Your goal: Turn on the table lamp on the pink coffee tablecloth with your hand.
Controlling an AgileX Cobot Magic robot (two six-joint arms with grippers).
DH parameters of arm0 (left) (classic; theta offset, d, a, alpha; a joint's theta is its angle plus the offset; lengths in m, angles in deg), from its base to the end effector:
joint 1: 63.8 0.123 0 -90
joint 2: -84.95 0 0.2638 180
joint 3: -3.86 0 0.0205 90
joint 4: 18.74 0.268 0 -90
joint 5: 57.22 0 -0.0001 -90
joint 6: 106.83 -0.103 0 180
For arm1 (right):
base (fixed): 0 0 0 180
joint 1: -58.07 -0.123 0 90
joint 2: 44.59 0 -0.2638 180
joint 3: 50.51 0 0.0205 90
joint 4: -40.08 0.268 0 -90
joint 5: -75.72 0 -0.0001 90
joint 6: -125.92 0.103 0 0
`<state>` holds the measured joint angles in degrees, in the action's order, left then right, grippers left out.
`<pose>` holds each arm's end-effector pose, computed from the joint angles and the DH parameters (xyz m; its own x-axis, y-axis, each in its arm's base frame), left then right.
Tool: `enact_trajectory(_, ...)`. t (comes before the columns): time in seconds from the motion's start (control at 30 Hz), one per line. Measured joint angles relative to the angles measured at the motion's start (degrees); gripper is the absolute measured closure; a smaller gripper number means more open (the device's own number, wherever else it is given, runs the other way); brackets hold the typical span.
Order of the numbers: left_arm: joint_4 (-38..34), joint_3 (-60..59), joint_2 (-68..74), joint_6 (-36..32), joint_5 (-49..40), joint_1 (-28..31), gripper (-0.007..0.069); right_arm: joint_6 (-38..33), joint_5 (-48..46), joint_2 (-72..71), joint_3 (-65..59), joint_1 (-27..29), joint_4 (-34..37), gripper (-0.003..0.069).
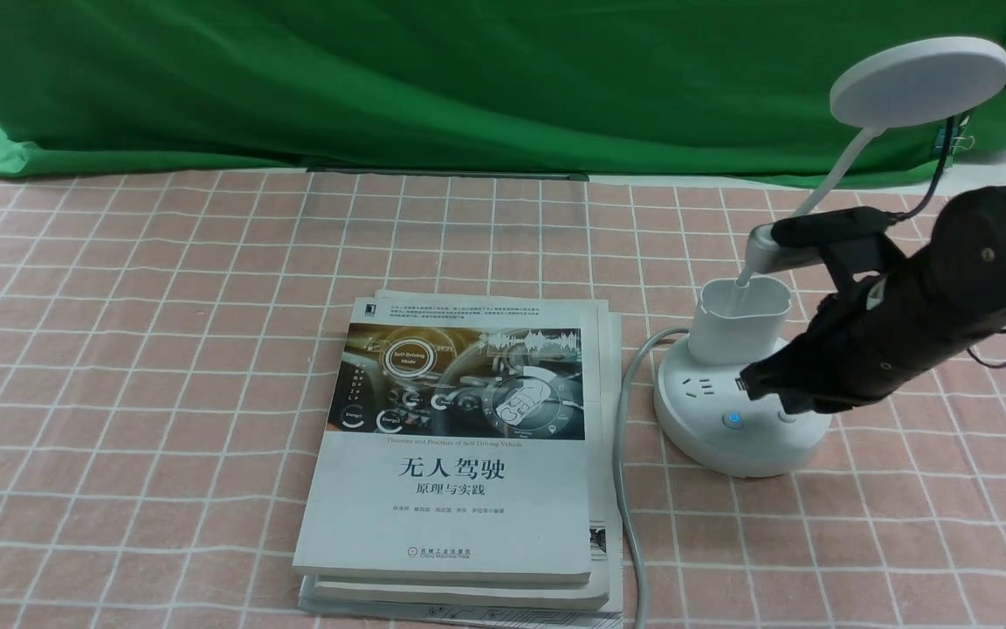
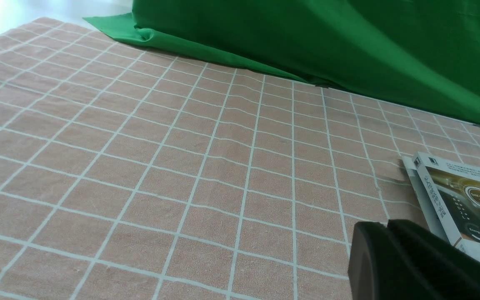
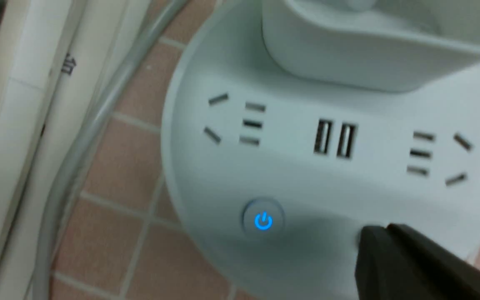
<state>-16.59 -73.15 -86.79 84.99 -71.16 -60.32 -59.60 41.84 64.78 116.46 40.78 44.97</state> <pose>0.1057 0.0074 0.1869 -0.1455 -0.1782 -0.9732 -0.0956 0.9816 -0.1655 0.3482 0.1135 0.1514 -0.8652 -0.2959 -0.4048 -0.3373 0.9408 0.0332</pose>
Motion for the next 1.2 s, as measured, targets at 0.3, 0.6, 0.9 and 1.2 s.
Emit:
enact_trajectory(0.3,0.0,0.0,0.0,0.1,0.0,0.0,0.0606,-0.1,-0.2,3.3,0.8,0.2,0.0,0.063)
enact_trajectory(0.6,0.0,0.0,0.0,0.1,0.0,0.0,0.0606,-0.8,-0.8,2.6,1.2,0.7,0.5,0.063)
enact_trajectory(0.9,0.0,0.0,0.0,0.1,0.0,0.0,0.0606,-1.3,-6.6,-7.8,0.8,-0.1,0.3,0.063)
enact_trajectory(1.2,0.0,0.0,0.0,0.1,0.0,0.0,0.0606,-0.4,-10.5,-20.1,-7.9,-0.7,0.7,0.063)
